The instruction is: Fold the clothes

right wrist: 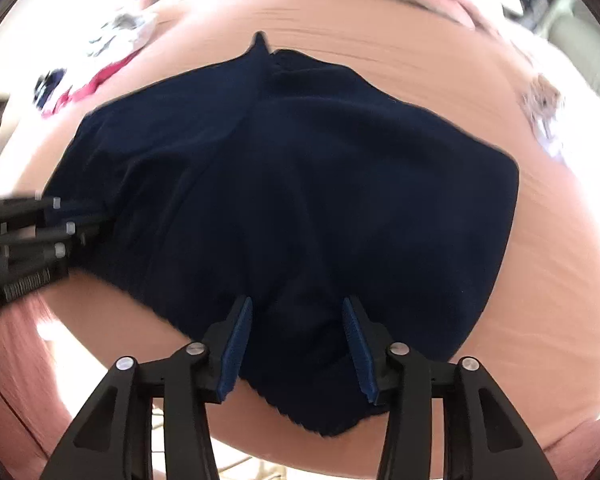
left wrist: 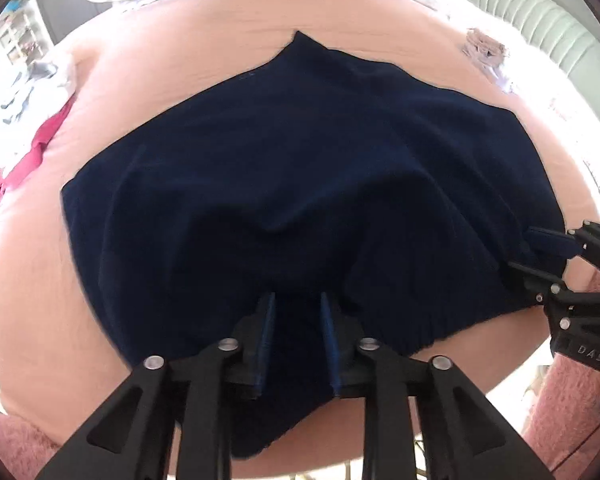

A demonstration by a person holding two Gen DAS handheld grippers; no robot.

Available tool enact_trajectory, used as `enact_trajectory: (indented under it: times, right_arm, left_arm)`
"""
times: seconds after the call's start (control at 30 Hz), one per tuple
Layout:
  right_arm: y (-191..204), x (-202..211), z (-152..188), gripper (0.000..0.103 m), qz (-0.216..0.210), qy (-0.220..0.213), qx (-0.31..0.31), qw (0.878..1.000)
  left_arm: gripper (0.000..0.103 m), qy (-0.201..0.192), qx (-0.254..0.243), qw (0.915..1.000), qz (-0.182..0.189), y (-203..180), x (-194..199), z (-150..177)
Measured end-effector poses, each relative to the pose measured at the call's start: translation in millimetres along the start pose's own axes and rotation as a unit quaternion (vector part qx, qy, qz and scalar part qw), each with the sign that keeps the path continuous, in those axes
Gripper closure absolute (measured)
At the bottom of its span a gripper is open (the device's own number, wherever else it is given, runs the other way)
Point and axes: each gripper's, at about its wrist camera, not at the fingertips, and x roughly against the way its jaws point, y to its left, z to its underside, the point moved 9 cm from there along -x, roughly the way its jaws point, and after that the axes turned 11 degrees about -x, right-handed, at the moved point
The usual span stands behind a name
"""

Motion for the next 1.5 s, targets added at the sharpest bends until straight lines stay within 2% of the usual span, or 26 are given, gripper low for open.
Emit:
enact_trajectory:
  times: [0.03,0.07,0.1,0.17,0.27,0.37,0.43,0.5,0.6,0.67,0.73,0.83,0.87,0.97,1.07,1.17,1.2,1.27,1.33,1.5]
  right_arm:
    - [-4,3,4,0.048,0.009,0.002,-0.001,1.000]
    - [-9,6,8,0.048,0.011,0.001,-0.007,1.000]
    - [-14,9,12,0.047,0.006,-0.001,-0.017,1.000]
    - [-23,18,12,0.048,-0.006,-0.011,-0.039,0.999]
    - [-36,38,-2,0.048,-0.022,-0.043,-0.079,0.996]
    - [-59,55,-32,0.048,-0.017,-0.075,-0.109,0.991]
    - [-79,57,-55,0.048,0.005,-0.078,-0.119,0.990]
    - [-101,52,-76,0.048,0.035,-0.077,-0.127,0.988]
    - [-128,43,-100,0.048,0.066,-0.068,-0.138,0.986]
    - [-140,31,-111,0.048,0.076,-0.062,-0.142,0.985]
    - [-145,16,-117,0.048,0.080,-0.053,-0.143,0.985]
    - [-159,-4,-111,0.048,0.088,-0.049,-0.162,0.982]
    - [-164,-11,-105,0.048,0.077,-0.043,-0.179,0.980]
    - [-173,-27,-91,0.048,0.044,-0.021,-0.219,0.975]
    - [-173,-30,-95,0.048,0.038,-0.025,-0.214,0.976]
    - [-173,-32,-99,0.047,0.032,-0.030,-0.209,0.977]
    - [-173,-33,-101,0.047,0.030,-0.031,-0.207,0.977]
    - [-173,-35,-104,0.047,0.026,-0.034,-0.203,0.978]
    - [-173,-37,-107,0.047,0.023,-0.037,-0.200,0.979]
    - [-173,-41,-114,0.045,0.013,-0.045,-0.191,0.980]
  left_arm:
    - [0.061,0.005,-0.003,0.9999,-0.008,8,9,10]
    - [0.049,0.011,-0.003,0.9997,-0.021,16,13,15]
    - [0.043,0.017,0.001,0.9992,-0.036,26,17,20]
    - [0.043,0.002,0.015,0.9993,-0.034,36,27,23]
    - [0.043,-0.041,0.035,0.9985,0.002,39,41,15]
    - [0.043,-0.077,0.021,0.9967,0.012,32,49,-10]
    - [0.046,-0.098,0.010,0.9950,0.017,24,51,-30]
    - [0.065,-0.117,0.008,0.9929,0.018,21,47,-55]
    - [0.084,-0.127,0.002,0.9919,0.002,14,32,-91]
    - [0.086,-0.126,-0.001,0.9920,-0.004,11,19,-112]
    - [0.086,-0.122,0.001,0.9923,0.021,-4,-5,-144]
    - [0.086,-0.109,-0.007,0.9928,0.048,-15,-21,-161]
    - [0.086,-0.103,-0.007,0.9937,0.043,-13,-19,-157]
    - [0.086,-0.064,-0.003,0.9979,-0.003,12,-29,-137]
    - [0.085,-0.066,0.029,0.9974,-0.006,41,-27,-118]
    - [0.085,-0.063,0.045,0.9962,-0.040,63,-17,-104]
    - [0.085,-0.068,0.056,0.9957,-0.029,66,-14,-102]
    - [0.085,-0.089,0.082,0.9925,0.015,72,-7,-101]
    - [0.085,-0.111,0.084,0.9895,0.038,75,3,-103]
    - [0.085,-0.156,0.038,0.9863,0.037,65,24,-123]
